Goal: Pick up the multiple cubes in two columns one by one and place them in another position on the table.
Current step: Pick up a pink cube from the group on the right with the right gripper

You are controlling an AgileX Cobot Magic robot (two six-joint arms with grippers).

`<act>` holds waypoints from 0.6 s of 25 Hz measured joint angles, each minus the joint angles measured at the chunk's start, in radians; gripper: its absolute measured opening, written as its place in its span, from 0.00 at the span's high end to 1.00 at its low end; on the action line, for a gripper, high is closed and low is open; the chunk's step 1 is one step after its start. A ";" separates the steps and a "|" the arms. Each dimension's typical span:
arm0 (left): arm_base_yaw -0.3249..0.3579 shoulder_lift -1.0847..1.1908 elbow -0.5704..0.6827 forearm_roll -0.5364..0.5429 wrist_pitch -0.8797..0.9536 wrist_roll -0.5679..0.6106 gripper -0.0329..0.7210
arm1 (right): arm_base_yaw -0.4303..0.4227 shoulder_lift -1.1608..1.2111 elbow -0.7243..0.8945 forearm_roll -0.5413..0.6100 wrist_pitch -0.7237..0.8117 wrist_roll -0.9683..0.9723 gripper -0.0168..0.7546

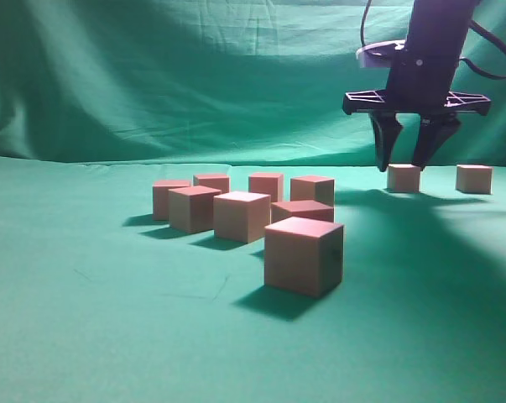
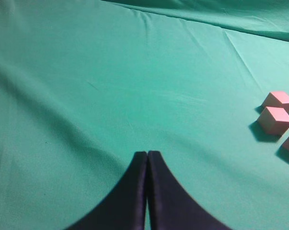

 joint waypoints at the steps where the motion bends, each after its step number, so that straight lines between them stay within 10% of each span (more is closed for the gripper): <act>1: 0.000 0.000 0.000 0.000 0.000 0.000 0.96 | 0.000 0.000 0.000 -0.002 0.004 0.000 0.59; 15: 0.000 0.000 0.000 0.000 0.000 0.000 0.96 | 0.010 -0.116 -0.110 0.010 0.196 0.002 0.64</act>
